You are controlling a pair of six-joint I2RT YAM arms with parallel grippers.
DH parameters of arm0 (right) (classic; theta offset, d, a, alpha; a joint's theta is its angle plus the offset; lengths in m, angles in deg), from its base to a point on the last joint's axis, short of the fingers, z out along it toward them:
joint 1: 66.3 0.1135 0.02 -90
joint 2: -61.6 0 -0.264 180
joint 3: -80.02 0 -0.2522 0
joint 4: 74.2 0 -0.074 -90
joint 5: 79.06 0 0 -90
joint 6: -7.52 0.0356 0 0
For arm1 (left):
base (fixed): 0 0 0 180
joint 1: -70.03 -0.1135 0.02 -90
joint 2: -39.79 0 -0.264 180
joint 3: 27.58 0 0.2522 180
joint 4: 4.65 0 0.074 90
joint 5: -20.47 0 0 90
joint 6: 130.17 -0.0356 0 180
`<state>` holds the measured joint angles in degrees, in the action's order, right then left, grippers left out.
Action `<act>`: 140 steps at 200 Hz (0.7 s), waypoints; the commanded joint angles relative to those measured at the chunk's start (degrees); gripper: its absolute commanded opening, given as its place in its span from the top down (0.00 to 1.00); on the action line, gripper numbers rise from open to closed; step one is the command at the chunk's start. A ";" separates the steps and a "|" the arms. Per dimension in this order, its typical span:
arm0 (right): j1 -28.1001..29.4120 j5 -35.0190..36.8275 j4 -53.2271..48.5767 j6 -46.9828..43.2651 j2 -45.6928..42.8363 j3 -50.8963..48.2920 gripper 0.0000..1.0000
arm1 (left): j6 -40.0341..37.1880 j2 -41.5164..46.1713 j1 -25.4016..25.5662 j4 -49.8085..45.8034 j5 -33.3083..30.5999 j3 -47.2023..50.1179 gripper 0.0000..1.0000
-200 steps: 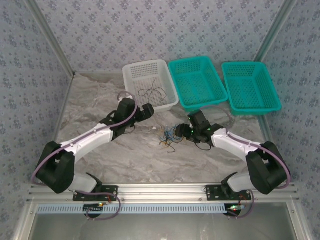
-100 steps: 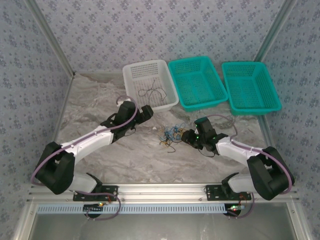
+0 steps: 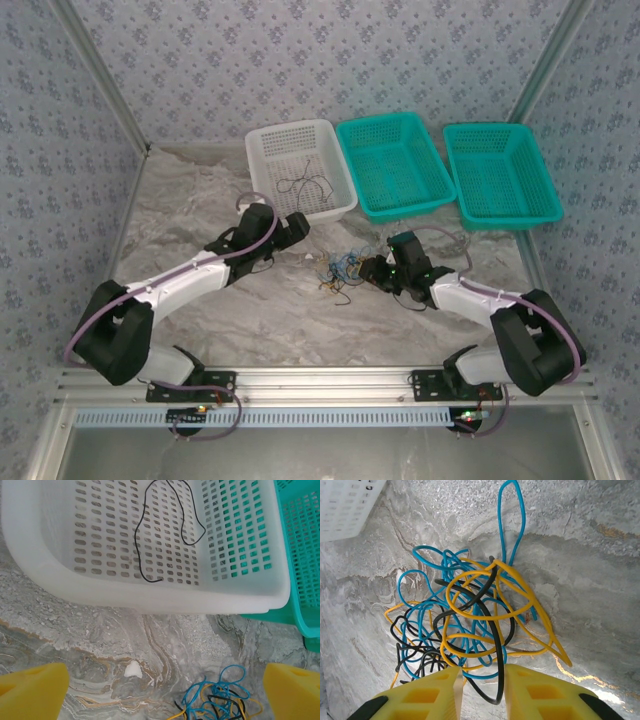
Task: Untangle the cables
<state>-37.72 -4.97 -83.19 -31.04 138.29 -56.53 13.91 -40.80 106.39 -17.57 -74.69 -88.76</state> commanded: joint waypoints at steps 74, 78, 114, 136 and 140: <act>0.11 0.36 1.08 0.13 1.05 -1.53 0.83 | 0.96 -4.23 4.38 -0.83 1.12 -3.46 0.01; 0.15 0.26 1.18 0.15 1.10 -1.53 0.82 | 0.94 -4.34 4.47 -0.95 1.11 -3.55 0.01; 0.09 0.25 1.95 0.15 1.54 -1.66 0.84 | -0.08 -5.18 5.28 -1.78 1.03 -4.40 0.01; 0.16 0.58 2.10 -0.15 1.15 -1.87 0.92 | -2.32 -6.21 5.95 -3.46 0.73 -5.83 0.01; 0.23 0.77 1.88 -0.17 0.93 -1.78 0.94 | -2.79 -6.51 6.08 -4.04 0.57 -6.21 0.01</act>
<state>-37.72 -4.94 -81.66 -30.91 139.67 -57.53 13.67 -46.05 111.50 -18.90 -73.62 -92.06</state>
